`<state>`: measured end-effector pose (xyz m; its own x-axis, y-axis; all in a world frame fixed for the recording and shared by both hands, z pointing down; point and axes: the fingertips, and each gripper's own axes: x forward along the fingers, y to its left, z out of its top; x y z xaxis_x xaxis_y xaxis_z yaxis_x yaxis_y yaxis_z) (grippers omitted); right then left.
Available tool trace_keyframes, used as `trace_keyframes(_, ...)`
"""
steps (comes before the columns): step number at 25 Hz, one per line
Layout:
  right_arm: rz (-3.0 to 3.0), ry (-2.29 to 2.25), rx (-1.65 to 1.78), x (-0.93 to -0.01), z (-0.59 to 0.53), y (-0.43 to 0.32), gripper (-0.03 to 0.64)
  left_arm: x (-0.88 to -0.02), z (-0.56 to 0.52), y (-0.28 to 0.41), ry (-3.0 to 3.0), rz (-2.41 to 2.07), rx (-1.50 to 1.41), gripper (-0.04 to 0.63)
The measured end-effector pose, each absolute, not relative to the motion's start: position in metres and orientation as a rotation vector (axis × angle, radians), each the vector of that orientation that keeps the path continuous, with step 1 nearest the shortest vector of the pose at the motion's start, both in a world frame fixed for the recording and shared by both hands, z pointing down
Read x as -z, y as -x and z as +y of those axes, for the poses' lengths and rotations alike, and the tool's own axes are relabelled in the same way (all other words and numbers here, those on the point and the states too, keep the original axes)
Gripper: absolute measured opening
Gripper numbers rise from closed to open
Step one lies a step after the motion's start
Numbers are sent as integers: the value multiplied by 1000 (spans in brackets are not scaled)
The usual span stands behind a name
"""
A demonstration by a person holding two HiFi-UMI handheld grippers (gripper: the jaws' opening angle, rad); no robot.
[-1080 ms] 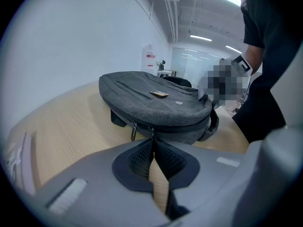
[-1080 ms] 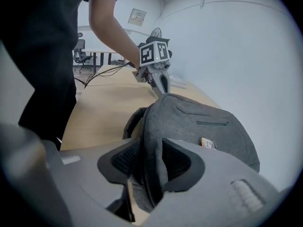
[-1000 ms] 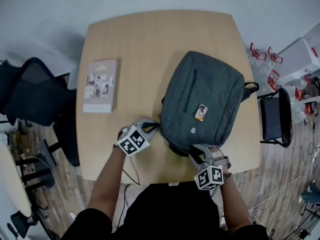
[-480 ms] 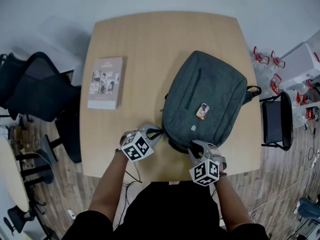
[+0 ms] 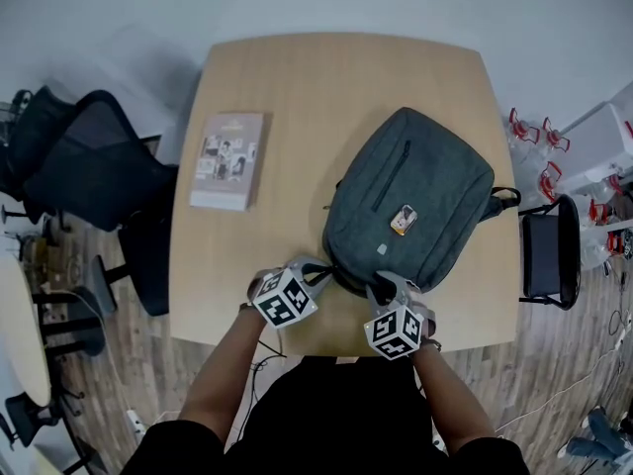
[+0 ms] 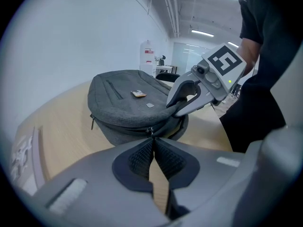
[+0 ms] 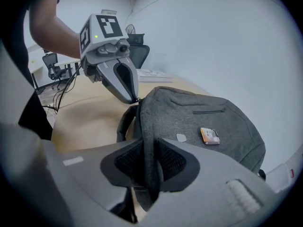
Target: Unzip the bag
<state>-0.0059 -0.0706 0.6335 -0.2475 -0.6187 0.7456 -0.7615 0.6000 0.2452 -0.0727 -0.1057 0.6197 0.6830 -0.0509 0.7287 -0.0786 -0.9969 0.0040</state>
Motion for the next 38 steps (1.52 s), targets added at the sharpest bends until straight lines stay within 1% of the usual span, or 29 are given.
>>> trace_keyframes(5, -1960, -1147, -268, -635, -79, 20, 97, -623, -102, 77, -2786, -190, -1265, 30)
trace_keyframes(11, -1977, -1183, -298, -633, -84, 30, 121, -625, -91, 75, -2726, -260, -1224, 31)
trace_keyframes(14, -2019, -1149, -308, -630, -81, 32, 123, -626, -89, 73, -2708, -307, -1229, 29)
trace_keyframes(15, -2060, -1116, -319, -627, -79, 34, 133, -627, -90, 73, -2701, -324, -1227, 28)
trace_keyframes(17, -2193, -999, -345, -613, -71, 40, 178, -627, -92, 74, -2690, -350, -1220, 26)
trace_keyframes(19, -2303, -846, -339, -601, -54, 38, 186, -625, -92, 76, -2690, -363, -1229, 26)
trace_keyframes(21, -2280, -738, -254, -600, -37, 19, 267, -625, -92, 76, -2690, -381, -1243, 26)
trace_keyframes(25, -2046, -591, 16, -627, -17, -41, 296, -626, -92, 79, -2670, -440, -1229, 26)
trace_keyframes(29, -1935, -498, 178, -650, -14, -70, 291, -628, -94, 82, -2641, -490, -1222, 26)
trace_keyframes(30, -1933, -496, 202, -653, -15, -72, 274, -629, -93, 81, -2636, -495, -1220, 26)
trace_keyframes(31, -1939, -500, 213, -655, -17, -72, 235, -630, -92, 80, -2634, -501, -1224, 26)
trace_keyframes(32, -1947, -505, 210, -656, -19, -71, 198, -630, -91, 80, -2635, -511, -1237, 26)
trace_keyframes(38, -1989, -595, 60, -657, -27, -70, 170, -625, -86, 75, -2640, -547, -1283, 26)
